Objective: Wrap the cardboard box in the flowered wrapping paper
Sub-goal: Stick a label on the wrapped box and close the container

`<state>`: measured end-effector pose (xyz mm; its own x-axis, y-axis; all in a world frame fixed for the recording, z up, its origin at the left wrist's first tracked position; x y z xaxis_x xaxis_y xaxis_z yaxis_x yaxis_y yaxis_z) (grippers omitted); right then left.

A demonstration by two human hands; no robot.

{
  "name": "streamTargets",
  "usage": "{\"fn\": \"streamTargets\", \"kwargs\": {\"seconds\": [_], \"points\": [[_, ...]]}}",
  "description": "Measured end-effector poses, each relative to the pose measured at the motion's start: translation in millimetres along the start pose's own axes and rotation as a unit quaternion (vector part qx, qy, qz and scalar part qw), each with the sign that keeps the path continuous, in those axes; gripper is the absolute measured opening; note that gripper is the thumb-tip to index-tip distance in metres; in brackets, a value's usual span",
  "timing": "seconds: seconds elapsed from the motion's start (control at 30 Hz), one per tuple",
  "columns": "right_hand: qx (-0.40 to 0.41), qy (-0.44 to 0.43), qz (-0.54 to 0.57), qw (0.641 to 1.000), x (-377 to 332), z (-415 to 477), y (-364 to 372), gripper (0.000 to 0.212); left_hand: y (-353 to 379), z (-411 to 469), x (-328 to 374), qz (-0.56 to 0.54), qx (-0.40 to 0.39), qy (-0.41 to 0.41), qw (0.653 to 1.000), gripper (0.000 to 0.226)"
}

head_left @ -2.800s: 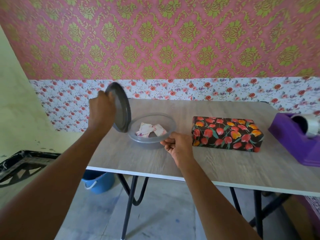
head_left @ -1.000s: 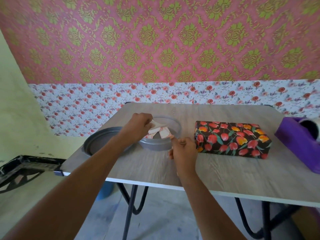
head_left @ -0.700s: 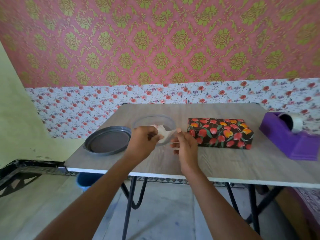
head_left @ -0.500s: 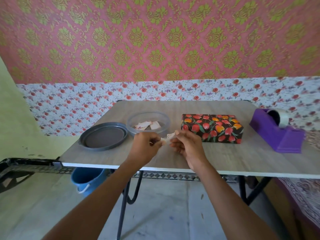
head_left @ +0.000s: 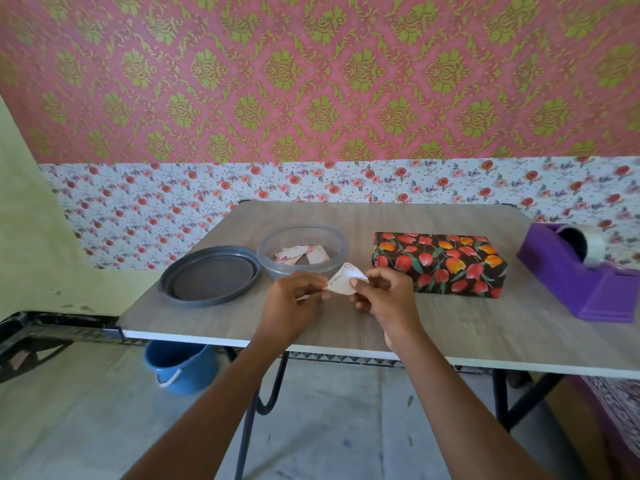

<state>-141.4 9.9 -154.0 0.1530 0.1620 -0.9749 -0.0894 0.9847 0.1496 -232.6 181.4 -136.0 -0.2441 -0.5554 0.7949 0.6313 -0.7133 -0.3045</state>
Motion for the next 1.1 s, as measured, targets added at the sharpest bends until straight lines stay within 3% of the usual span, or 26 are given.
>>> {"fn": "streamTargets", "kwargs": {"seconds": [0.17,0.33,0.57,0.67,0.87,1.1], "points": [[-0.034,-0.037,-0.044,0.998,-8,-4,4,0.015,-6,2,-2,-0.073,0.025,-0.020,0.997,0.013],[-0.032,-0.060,-0.047,0.997,-13,-8,3,0.017,-4,-1,-8,-0.065,0.032,-0.086,0.994,0.018],[-0.044,-0.071,-0.060,0.995,-14,-9,5,0.020,-8,2,-10,-0.083,0.050,-0.104,0.990,0.024],[-0.076,-0.073,-0.054,0.993,-14,-10,8,0.030,-8,3,-9,-0.069,0.041,-0.087,0.993,0.024],[-0.080,-0.070,-0.073,0.992,-10,-7,7,0.011,-6,1,-6,-0.056,0.009,-0.074,0.996,0.017],[-0.082,-0.076,-0.067,0.991,-12,-7,6,0.020,-8,2,-5,-0.065,0.020,-0.062,0.996,0.013]]}}
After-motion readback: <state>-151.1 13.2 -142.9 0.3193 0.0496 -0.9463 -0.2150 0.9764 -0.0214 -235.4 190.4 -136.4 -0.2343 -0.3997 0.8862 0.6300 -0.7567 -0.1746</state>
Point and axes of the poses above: each hand's wrist, its own z-axis towards the middle knuckle, its own y-axis out of the palm, x = y × z, the point moved 4 cm from there along z, towards the middle knuckle, and after that the axes turned 8 degrees about x, right-handed, at the moved point
